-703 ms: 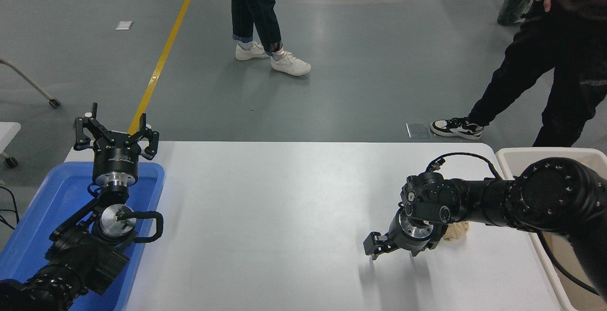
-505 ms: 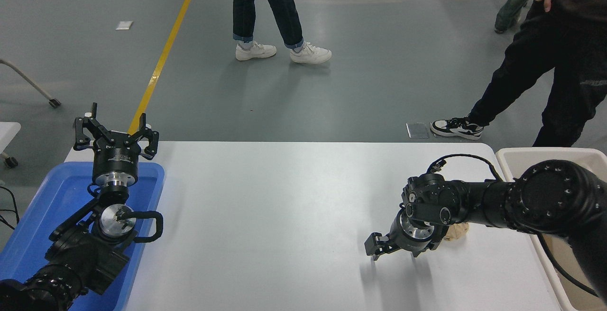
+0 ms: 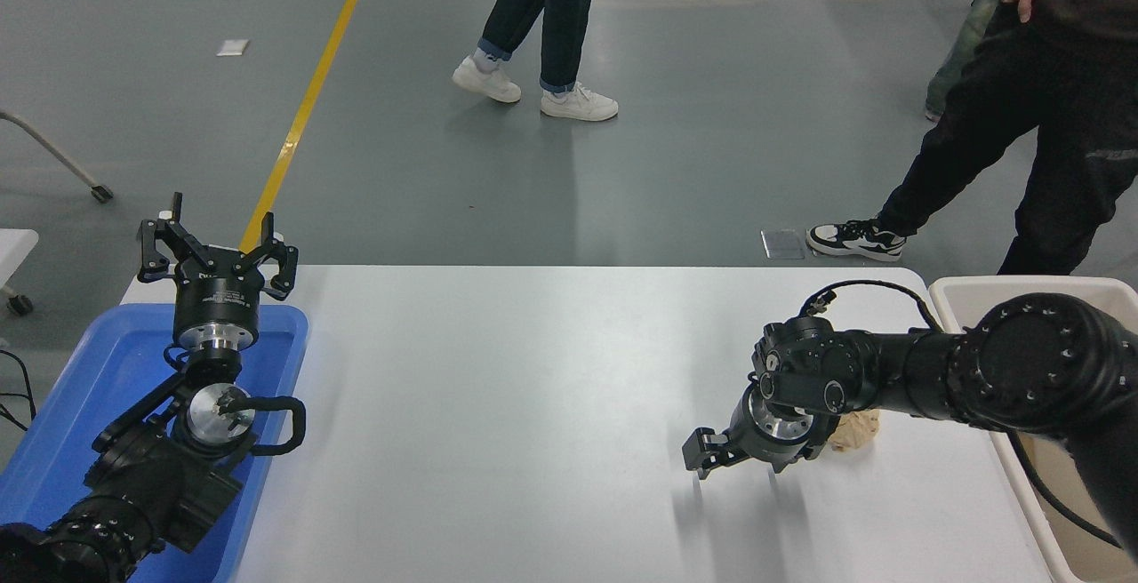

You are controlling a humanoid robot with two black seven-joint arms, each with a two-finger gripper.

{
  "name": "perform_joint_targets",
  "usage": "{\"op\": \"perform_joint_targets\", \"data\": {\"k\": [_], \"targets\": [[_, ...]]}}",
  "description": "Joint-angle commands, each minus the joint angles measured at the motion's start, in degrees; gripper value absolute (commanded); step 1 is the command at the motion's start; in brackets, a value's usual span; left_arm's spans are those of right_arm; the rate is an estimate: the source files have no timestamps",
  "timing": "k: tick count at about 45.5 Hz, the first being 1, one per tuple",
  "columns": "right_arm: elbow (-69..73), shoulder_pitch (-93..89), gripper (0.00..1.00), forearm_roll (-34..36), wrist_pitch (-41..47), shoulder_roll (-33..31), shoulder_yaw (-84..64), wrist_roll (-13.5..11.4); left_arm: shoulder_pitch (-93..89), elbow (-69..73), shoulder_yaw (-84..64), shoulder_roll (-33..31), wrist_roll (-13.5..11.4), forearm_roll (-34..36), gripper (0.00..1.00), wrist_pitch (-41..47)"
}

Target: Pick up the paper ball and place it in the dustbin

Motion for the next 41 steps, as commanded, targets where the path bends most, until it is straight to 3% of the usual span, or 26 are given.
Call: {"op": "perform_joint_targets", "data": {"k": [1,7,29,41], "targets": [[7.02,11.73,1.0,3.62,0.38,-2.7,-1.11,-0.42,0.01,0.0,0.06,0.09,-0.01,0.0,0.99,0.0],[15.19,22.88,1.0,7.41,1.7,-7.71,-5.5,-0.42,0.01,0.0,0.06,0.09,-0.01,0.0,0.99,0.09],[36.38,55.49,1.0,7.41,14.27,-29.86,-10.52,-0.68,0.01,0.0,0.06,0.09,-0.01,0.0,0.99,0.09],[40.95,65.26,1.0,7.23,14.27,-32.5,-13.85,-0.59,0.01,0.0,0.06,0.09,-0.01,0.0,0.99,0.09]]}}
